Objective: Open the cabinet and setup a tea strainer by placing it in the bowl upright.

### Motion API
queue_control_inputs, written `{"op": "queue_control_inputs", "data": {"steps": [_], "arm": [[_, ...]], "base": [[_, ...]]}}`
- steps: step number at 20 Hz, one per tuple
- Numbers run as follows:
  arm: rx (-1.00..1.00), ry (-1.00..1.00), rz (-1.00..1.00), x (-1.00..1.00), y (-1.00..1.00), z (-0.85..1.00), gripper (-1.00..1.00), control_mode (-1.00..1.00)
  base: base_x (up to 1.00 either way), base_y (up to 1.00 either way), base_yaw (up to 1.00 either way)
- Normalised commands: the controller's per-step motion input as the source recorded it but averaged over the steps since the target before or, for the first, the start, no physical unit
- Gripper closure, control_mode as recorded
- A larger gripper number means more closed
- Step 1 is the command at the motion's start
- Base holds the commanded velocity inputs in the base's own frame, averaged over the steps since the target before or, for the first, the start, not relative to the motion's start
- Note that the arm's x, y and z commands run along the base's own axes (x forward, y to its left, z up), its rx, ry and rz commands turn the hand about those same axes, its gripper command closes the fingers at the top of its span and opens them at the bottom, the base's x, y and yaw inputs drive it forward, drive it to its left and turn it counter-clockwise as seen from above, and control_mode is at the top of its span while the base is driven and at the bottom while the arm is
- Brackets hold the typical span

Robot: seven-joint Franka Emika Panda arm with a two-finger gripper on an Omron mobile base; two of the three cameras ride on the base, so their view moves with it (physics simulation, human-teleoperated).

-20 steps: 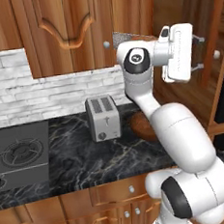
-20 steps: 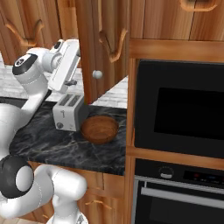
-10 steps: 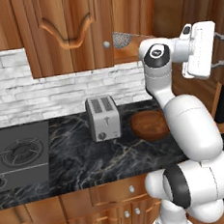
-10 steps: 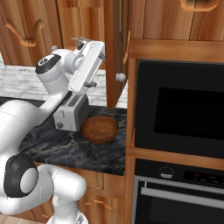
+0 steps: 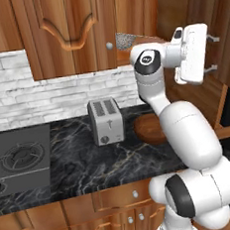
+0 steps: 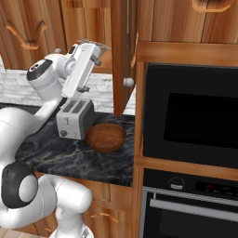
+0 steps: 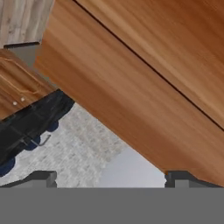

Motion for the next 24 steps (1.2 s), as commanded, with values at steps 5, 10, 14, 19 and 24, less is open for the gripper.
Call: {"op": "queue_control_inputs", "data": {"steps": [5,10,14,19,24], "arm": [[0.18,-0.27,0.01,0.36,0.74,-0.06,-1.0,-1.0],[0.45,-0.49,0.0,0.57,0.39,-0.2,-1.0,-1.0],[0.5,-0.72,0.01,0.55,0.32,-0.4,-1.0,-1.0],[0.45,-0.74,0.12,0.23,0.32,-0.62,-1.0,-1.0],[0.24,-0.81,0.15,-0.04,0.32,-0.23,-1.0,-1.0]], "base": [[0.0,0.0,0.0],[0.0,0.0,0.0],[0.0,0.0,0.0],[0.0,0.0,0.0],[0.0,0.0,0.0]]}}
